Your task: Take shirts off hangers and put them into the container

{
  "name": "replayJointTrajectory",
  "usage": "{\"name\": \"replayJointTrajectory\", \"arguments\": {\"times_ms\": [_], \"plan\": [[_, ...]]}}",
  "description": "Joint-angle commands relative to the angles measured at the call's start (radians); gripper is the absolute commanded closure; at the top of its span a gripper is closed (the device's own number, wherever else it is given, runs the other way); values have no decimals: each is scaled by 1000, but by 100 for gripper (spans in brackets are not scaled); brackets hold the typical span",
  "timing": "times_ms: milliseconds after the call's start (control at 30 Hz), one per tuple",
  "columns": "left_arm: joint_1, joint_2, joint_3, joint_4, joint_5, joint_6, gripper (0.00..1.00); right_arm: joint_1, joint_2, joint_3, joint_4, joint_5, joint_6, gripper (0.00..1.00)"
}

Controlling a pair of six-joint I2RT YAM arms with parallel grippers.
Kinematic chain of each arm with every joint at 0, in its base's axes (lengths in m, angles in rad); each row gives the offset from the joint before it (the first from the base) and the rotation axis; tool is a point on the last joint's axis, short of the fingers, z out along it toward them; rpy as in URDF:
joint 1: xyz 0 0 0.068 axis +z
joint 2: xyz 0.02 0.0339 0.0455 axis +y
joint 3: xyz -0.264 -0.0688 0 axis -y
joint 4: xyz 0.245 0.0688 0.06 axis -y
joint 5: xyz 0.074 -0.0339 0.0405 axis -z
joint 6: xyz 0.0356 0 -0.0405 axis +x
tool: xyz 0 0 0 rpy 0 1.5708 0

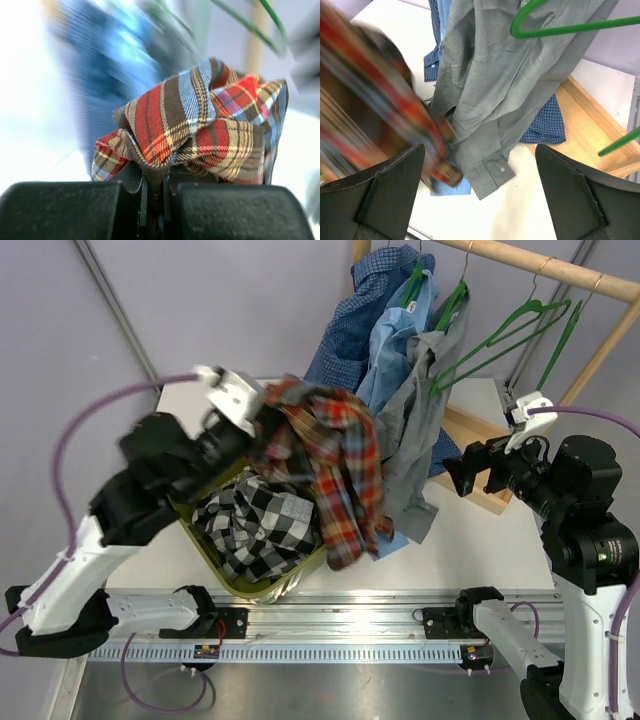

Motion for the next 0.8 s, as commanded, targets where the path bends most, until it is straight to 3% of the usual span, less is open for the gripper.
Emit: {"name": "replayJointTrajectory", "arguments": {"times_ms": [0,200,433,767], "plan": [[54,4,291,27,-127,-12,100,-3,20,22,59,20,26,1],[54,128,713,-41,-269,106,100,-3,25,11,73,11,32,1],[54,87,754,51,-379,238,100,-3,23,-11,82,11,30,1],[54,38,817,54,-327,182,100,-3,28,-47,105,0,27,0]]}}
